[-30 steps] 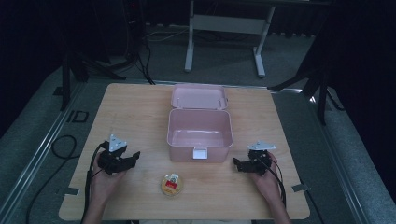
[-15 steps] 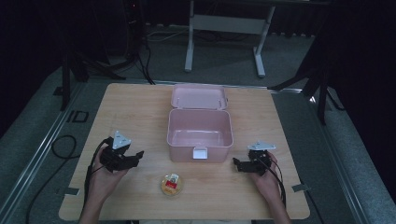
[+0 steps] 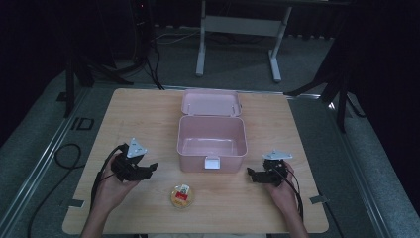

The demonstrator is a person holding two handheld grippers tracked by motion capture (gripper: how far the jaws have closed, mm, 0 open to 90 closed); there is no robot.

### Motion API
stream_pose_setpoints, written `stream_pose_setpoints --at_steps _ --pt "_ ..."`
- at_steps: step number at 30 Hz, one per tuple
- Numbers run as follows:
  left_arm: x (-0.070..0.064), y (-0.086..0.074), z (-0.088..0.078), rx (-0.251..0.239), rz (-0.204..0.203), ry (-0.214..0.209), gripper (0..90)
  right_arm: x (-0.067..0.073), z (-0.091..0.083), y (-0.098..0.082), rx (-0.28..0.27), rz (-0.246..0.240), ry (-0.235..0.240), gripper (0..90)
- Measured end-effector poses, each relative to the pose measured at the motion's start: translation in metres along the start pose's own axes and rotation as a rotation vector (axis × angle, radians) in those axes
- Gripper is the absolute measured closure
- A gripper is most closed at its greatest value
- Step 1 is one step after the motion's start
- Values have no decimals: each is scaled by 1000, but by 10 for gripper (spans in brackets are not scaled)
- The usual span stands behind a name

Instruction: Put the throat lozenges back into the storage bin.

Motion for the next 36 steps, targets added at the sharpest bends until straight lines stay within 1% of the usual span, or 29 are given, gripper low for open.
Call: stream_pose_setpoints --at_steps 1,4,5,6,8,12,14,18,21,24,25,27,28,29,30,32,34,36 --pt "-3 2 -1 2 12 -9 373 0 0 0 0 0 0 120" --pt "-6 5 -2 7 32 -20 366 0 0 0 0 0 0 120" --pt "-6 5 -2 7 32 -20 363 0 0 0 0 0 0 120" --pt "-8 7 -2 15 47 -25 362 0 0 0 0 0 0 120" --pt "-10 8 -2 21 60 -27 361 0 0 0 0 -1 0 120" --pt "-13 10 -2 25 74 -31 358 0 0 0 0 -1 0 120" --pt "-15 12 -3 34 91 -38 358 0 0 0 0 -1 0 120" --pt "-17 13 -3 41 105 -40 358 0 0 0 0 0 0 120" --pt "-19 15 -3 51 124 -47 358 0 0 0 0 -1 0 120" --pt "-23 16 -2 79 153 -54 347 0 0 0 0 -1 0 120" --pt "-23 16 -2 79 153 -54 342 0 0 0 0 -1 0 120" --pt "-26 17 0 98 173 -59 333 0 0 0 0 -1 0 120" --pt "-26 17 0 98 173 -59 329 0 0 0 0 -1 0 120" --pt "-28 18 0 109 187 -62 325 0 0 0 0 -1 0 120" --pt "-28 18 0 109 187 -62 321 0 0 0 0 -1 0 120" --pt "-30 19 2 126 196 -51 305 0 0 0 0 -1 0 120" --pt "-31 20 2 139 207 -56 297 0 0 0 0 -1 0 120" --pt "-32 20 3 143 209 -57 292 0 0 0 0 -1 0 120"
Point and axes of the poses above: each handheld gripper's, and its own axes: z roughly forward along the jaws, y roughly out of its top, x roughly to its left, the point moved 2 cm from there along z, roughly forward along the jaws, and after that the axes turned 1 degree about -y, right-handed, at the moved point
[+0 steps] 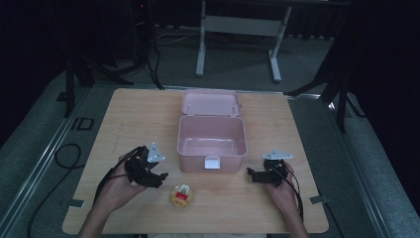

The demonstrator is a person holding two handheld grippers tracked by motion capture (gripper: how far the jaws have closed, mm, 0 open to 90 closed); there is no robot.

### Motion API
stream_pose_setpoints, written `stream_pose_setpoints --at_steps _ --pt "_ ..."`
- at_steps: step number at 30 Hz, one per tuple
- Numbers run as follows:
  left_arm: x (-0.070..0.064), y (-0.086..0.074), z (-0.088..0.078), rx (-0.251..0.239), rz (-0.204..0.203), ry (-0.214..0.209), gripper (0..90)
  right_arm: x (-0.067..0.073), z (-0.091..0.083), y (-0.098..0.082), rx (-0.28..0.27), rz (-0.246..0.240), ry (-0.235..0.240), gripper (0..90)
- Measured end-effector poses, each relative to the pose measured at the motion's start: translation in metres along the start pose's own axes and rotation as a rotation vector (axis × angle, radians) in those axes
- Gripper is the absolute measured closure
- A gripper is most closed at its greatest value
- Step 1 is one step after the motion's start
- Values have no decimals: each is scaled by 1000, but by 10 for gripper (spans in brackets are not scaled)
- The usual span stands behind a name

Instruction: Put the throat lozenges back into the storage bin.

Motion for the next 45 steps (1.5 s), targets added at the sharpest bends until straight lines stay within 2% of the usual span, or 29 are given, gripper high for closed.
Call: stream_pose_setpoints --at_steps 8,13,17,23,26,31,33,39,45 --pt "-5 4 3 27 18 -30 265 0 0 0 0 0 0 120" --pt "-10 7 7 54 48 -54 265 0 0 0 -1 0 0 120" --pt "-11 8 8 64 51 -79 247 0 0 0 -1 0 0 120" --pt "-13 10 9 83 54 -89 213 0 0 0 -1 1 0 120" --pt "-15 10 11 104 57 -100 162 0 0 0 -1 0 0 120" --pt "-18 11 14 128 68 -115 158 0 0 0 -1 0 0 120" --pt "-20 12 15 136 89 -136 159 0 0 0 -1 0 0 120" --pt "-26 16 18 141 117 -168 159 0 0 0 -1 0 0 120" --pt "-32 19 21 156 147 -184 159 0 0 0 -1 0 0 120"
Point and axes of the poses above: each handheld gripper's, and its own axes: z roughly forward along the jaws, y roughly out of its top, x roughly to its left, the point moved 2 cm from there along z, roughly forward along the jaws, and after that the axes turned 1 degree about -y, right-handed, at the moved point
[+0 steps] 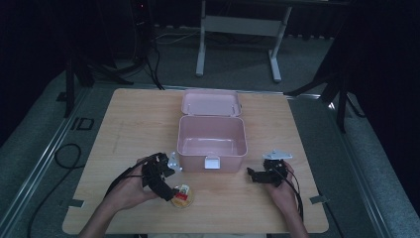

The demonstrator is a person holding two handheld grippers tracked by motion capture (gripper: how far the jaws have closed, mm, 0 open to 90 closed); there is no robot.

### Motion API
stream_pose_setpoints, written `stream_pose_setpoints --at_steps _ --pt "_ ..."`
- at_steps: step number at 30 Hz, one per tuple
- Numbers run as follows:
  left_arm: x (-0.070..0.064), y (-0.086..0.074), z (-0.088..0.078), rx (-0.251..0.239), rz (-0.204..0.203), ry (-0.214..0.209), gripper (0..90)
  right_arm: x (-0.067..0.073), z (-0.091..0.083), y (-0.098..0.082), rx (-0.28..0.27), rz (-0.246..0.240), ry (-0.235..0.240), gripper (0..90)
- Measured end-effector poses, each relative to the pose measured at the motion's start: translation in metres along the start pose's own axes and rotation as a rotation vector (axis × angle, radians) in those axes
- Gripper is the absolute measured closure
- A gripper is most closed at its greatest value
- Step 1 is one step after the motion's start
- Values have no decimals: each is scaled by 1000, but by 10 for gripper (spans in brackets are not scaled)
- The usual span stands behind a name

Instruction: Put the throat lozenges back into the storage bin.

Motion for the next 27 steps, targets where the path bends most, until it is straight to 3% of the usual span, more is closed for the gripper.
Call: stream_pose_setpoints --at_steps 27 --pt "-16 13 20 62 97 -31 159 0 0 0 0 0 0 120"
Point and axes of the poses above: each handheld gripper's, and its own axes: z roughly forward along the jaws, y roughly out of its top, x roughly to its left, the point moved 2 cm from there along z, roughly forward along the jaws, and after that the axes turned 1 degree about -y, right-handed, at the moved point
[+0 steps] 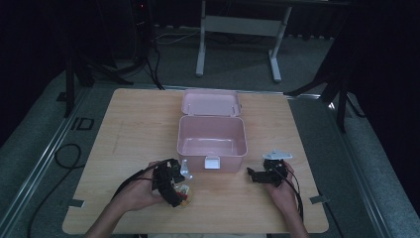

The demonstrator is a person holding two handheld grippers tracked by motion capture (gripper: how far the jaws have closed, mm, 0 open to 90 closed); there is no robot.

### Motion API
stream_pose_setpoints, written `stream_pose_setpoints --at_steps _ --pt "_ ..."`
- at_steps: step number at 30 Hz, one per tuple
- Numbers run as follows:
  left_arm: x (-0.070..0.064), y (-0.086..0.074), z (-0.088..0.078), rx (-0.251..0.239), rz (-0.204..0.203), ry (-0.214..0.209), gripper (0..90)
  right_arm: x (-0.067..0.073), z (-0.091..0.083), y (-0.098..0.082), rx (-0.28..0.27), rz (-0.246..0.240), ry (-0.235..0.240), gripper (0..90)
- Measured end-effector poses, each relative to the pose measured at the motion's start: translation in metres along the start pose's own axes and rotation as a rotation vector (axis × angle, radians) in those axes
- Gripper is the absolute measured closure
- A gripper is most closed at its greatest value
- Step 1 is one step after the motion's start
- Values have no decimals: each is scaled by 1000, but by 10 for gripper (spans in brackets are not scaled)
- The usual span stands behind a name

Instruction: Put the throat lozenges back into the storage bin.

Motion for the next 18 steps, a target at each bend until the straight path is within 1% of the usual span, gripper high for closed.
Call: stream_pose_setpoints --at_steps 8,10,14,15,17,18 --pt "-5 3 7 25 25 -17 158 0 0 0 0 0 0 120" --pt "-6 5 10 31 39 -24 159 0 0 0 0 0 0 120" --pt "-7 6 12 38 50 -15 159 0 0 0 1 0 0 120" --pt "-8 6 13 44 51 -26 158 0 0 0 0 0 0 120" --pt "-8 6 14 49 54 -30 159 0 0 0 0 0 0 120" --pt "-8 6 15 56 55 -40 159 0 0 0 0 0 0 120"
Point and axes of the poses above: each handheld gripper's, and its own axes: z roughly forward along the jaws, y roughly out of its top, x roughly to its left, the point moved 2 cm from there along z, roughly forward along the jaws, and after that the axes turned 1 degree about -y, right-handed, at the moved point
